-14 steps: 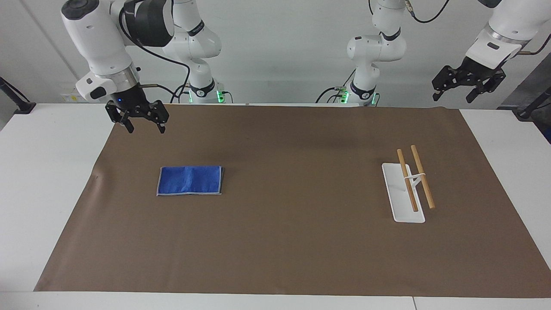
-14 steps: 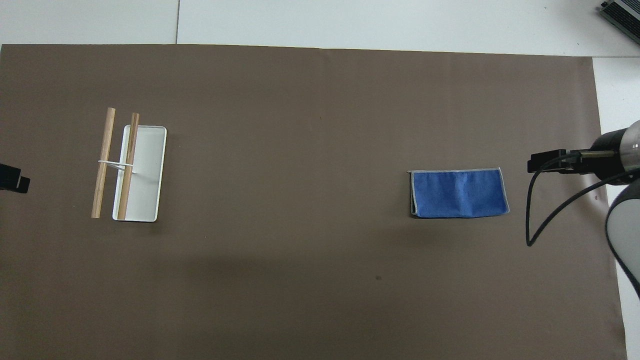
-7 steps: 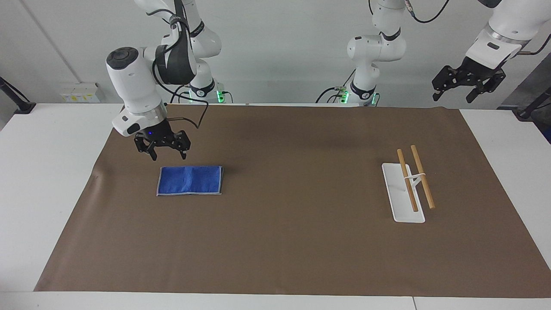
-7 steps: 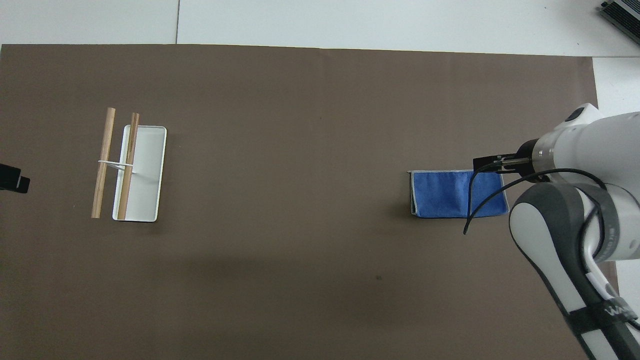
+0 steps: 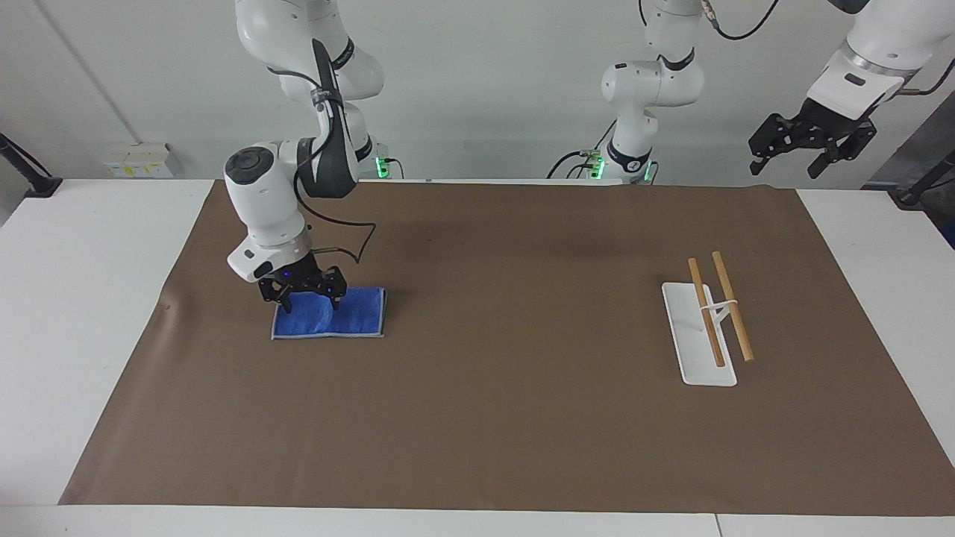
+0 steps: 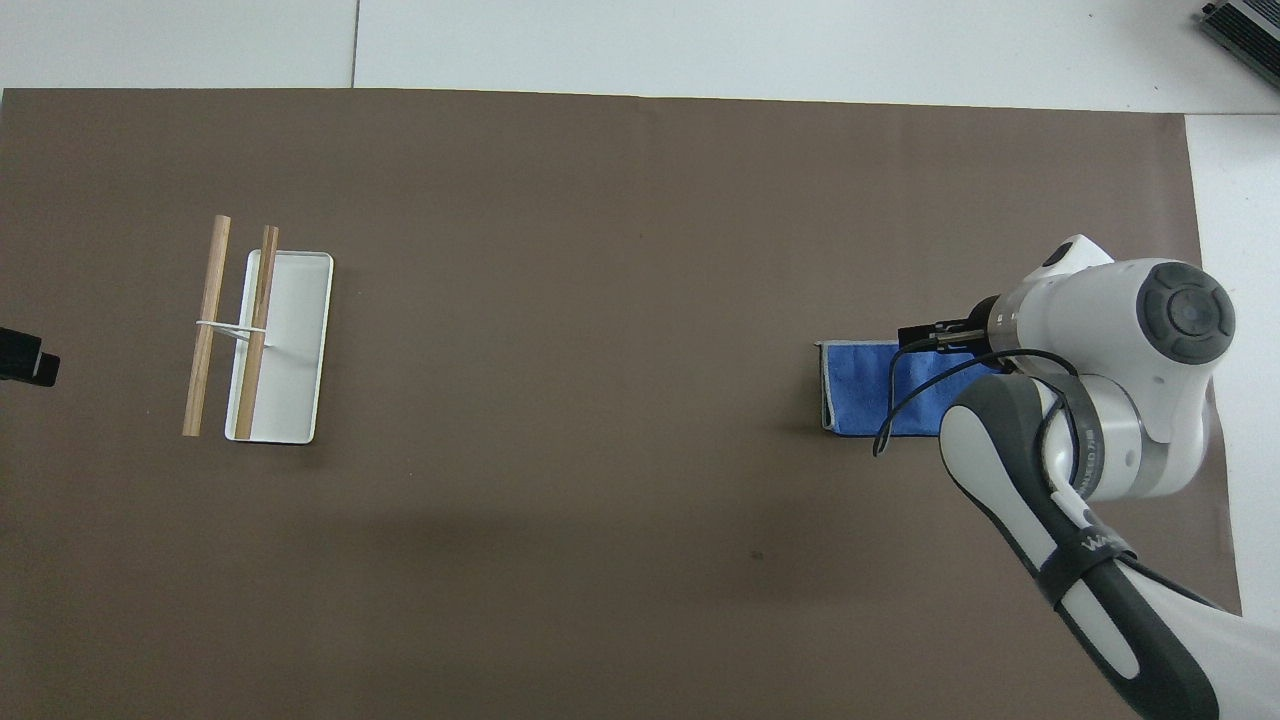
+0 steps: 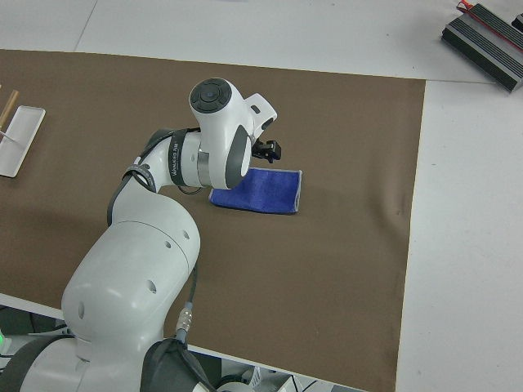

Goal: Right arm passes towel to left arm to hang
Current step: 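Move the right gripper down onto the blue towel's near edge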

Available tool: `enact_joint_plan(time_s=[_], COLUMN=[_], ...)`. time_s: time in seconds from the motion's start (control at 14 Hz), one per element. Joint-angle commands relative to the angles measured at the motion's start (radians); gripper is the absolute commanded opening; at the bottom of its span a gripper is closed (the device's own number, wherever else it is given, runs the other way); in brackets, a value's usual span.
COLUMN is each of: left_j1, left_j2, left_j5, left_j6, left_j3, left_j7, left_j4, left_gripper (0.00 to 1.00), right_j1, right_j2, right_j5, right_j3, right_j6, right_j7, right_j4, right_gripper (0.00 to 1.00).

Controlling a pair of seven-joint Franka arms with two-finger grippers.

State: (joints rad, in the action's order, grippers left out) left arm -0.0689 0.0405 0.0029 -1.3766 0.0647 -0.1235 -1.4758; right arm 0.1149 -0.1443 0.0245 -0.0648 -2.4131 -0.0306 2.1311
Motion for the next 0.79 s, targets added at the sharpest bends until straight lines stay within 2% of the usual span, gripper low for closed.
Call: enact_joint_plan(time_s=[0.0,0.57,0.64,0.71], left_j1=[0.006,0.006,0.006,0.006], left_j2=[0.03,0.03,0.03,0.03], left_j5=[0.017,0.017,0.017,0.017], left_j6=[-0.01,-0.01,-0.01,-0.01], left_j3=[-0.005,-0.005,-0.005,-0.005], left_j7=[0.008,0.008,0.008,0.008], left_j4=[-0.037,-0.037,-0.037,-0.037], left_gripper=[1.0,1.0,1.0,1.0], right_j1=[0.0,0.0,0.0,0.0], right_j2=[0.006,-0.046,-0.049,-0.054], right_j5=[0.017,0.018,0.018,0.017], right_j3=[0.0,0.002,0.0,0.002], right_j6=[-0.09,-0.159,-0.161,-0.161], right_j7=[-0.057,-0.086,-0.089,-0.088], right_j4=[0.084,0.118,0.119,0.119], right_gripper=[1.0,1.0,0.96,0.84])
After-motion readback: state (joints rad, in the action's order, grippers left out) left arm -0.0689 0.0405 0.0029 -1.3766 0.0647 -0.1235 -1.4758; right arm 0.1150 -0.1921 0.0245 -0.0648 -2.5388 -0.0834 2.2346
